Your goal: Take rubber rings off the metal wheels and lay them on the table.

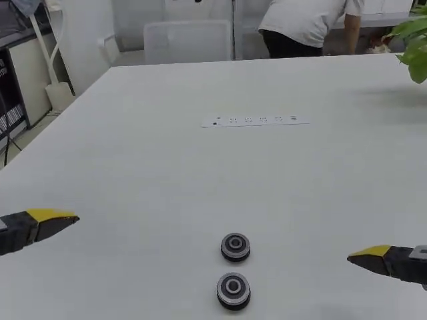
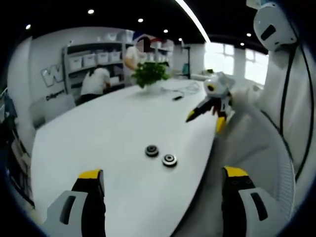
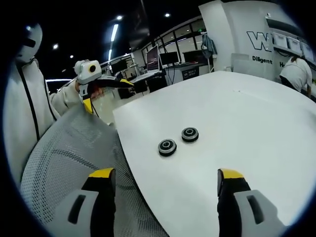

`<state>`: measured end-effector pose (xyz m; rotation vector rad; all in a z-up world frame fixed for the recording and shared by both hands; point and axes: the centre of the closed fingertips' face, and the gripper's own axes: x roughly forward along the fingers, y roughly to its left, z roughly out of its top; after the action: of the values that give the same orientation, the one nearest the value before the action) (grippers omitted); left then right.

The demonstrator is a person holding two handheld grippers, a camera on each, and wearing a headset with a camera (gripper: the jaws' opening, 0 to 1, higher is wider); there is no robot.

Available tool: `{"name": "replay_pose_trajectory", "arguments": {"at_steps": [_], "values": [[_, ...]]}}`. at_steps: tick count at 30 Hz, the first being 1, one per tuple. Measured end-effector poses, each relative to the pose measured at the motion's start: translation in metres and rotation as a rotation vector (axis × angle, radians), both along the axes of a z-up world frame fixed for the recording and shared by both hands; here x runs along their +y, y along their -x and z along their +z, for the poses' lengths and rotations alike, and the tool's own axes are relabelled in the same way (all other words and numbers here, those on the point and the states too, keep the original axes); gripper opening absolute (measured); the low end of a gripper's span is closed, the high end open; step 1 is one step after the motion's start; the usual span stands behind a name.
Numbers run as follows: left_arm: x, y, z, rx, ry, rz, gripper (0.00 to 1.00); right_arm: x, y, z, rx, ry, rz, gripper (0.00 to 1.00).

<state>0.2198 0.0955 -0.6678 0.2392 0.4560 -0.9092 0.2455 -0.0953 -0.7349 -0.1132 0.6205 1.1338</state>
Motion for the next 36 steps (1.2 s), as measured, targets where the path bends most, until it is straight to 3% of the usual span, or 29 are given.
{"name": "replay_pose_trajectory", "arguments": {"at_steps": [6, 10, 13, 18, 21, 23, 26, 30, 33, 36], "values": [[-0.014, -0.007, 0.008, -0.052, -0.024, -0.042, 1.00, 0.005, -0.006, 0.012, -0.036, -0.004, 0.015, 0.81], [-0.028, -0.009, 0.021, -0.096, 0.000, -0.085, 1.00, 0.007, -0.010, 0.020, -0.050, 0.001, 0.020, 0.81], [-0.035, -0.013, 0.029, -0.104, 0.017, -0.097, 1.00, 0.010, -0.014, 0.029, -0.073, 0.003, 0.026, 0.82], [-0.046, -0.023, 0.041, -0.156, 0.011, -0.139, 0.99, 0.014, -0.020, 0.043, -0.104, 0.003, 0.043, 0.81], [-0.051, -0.028, 0.043, -0.142, 0.024, -0.155, 0.96, 0.018, -0.025, 0.055, -0.126, -0.005, 0.054, 0.76], [-0.057, -0.029, 0.049, -0.151, 0.042, -0.185, 0.96, 0.022, -0.028, 0.064, -0.143, -0.014, 0.065, 0.74], [-0.063, -0.036, 0.058, -0.167, 0.054, -0.197, 0.95, 0.029, -0.034, 0.075, -0.171, -0.010, 0.088, 0.71], [-0.070, -0.046, 0.068, -0.207, 0.030, -0.244, 0.93, 0.038, -0.040, 0.087, -0.213, -0.004, 0.121, 0.69], [-0.077, -0.056, 0.075, -0.243, 0.043, -0.262, 0.88, 0.045, -0.045, 0.095, -0.222, -0.004, 0.144, 0.70], [-0.078, -0.066, 0.073, -0.256, 0.050, -0.249, 0.83, 0.052, -0.053, 0.104, -0.244, -0.017, 0.160, 0.69]]}}
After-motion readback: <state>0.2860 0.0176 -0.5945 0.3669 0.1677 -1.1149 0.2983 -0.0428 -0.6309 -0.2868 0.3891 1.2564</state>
